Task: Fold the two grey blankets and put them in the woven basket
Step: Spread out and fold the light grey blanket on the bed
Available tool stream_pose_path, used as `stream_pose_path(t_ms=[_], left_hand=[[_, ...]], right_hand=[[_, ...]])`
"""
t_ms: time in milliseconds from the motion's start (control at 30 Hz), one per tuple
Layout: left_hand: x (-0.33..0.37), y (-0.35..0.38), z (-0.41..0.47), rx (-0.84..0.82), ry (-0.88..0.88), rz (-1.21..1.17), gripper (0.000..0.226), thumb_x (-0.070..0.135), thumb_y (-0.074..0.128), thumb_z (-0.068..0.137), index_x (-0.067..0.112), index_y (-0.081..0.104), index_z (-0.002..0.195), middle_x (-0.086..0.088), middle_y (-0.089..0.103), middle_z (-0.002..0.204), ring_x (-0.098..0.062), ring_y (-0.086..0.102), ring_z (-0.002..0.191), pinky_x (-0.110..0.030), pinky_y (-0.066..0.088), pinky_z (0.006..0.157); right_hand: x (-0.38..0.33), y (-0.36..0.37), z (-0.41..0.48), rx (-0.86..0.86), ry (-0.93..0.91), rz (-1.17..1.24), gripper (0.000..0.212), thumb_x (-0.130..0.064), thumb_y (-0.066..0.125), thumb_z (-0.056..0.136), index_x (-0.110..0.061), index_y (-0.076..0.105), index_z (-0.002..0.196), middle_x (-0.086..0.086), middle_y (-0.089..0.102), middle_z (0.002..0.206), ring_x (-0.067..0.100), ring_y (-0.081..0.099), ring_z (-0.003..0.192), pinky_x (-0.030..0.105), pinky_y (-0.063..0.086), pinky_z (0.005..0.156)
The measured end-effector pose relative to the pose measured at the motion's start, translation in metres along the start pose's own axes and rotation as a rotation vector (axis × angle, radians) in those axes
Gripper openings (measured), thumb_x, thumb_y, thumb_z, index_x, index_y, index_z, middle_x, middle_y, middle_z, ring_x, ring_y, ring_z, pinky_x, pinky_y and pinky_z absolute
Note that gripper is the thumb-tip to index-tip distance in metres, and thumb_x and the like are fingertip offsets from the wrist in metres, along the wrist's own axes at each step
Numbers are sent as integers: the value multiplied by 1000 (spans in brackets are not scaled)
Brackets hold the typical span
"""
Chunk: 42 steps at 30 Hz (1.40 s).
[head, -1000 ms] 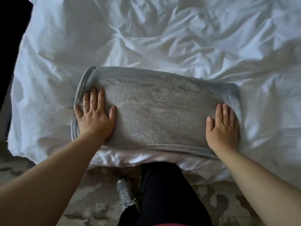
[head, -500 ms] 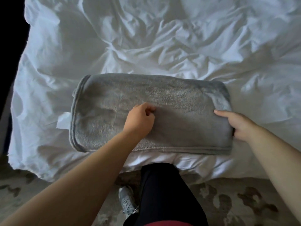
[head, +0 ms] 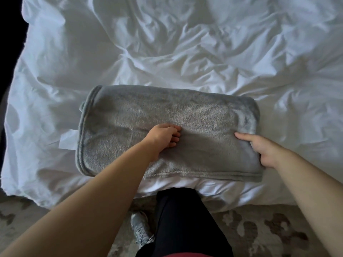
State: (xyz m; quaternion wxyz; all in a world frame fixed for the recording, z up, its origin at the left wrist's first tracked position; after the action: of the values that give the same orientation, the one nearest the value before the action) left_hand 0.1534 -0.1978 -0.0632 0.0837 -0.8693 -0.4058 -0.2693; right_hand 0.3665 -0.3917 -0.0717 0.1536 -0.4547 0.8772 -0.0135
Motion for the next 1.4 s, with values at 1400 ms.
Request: stream_pose_path(t_ms=[1400], left_hand=[[16, -158, -88, 488, 275, 343, 23, 25, 65, 74, 18, 51, 91, -5, 65, 92, -27, 60, 94, -25, 35, 67]], right_hand=[[-93, 278, -114, -95, -546, -504, 29, -8, 44, 96, -15, 61, 119, 3, 66, 107, 15, 56, 67, 25, 38, 54]])
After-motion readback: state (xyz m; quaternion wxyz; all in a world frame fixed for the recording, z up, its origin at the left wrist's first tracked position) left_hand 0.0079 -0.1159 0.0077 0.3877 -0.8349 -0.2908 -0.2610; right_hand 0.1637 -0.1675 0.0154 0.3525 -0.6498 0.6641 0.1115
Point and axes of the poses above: each hand's wrist, its own z-axis towards the middle knuckle, its own y-axis out of the palm, x = y × z, the point moved 7 cm from there along z, towards the middle knuckle
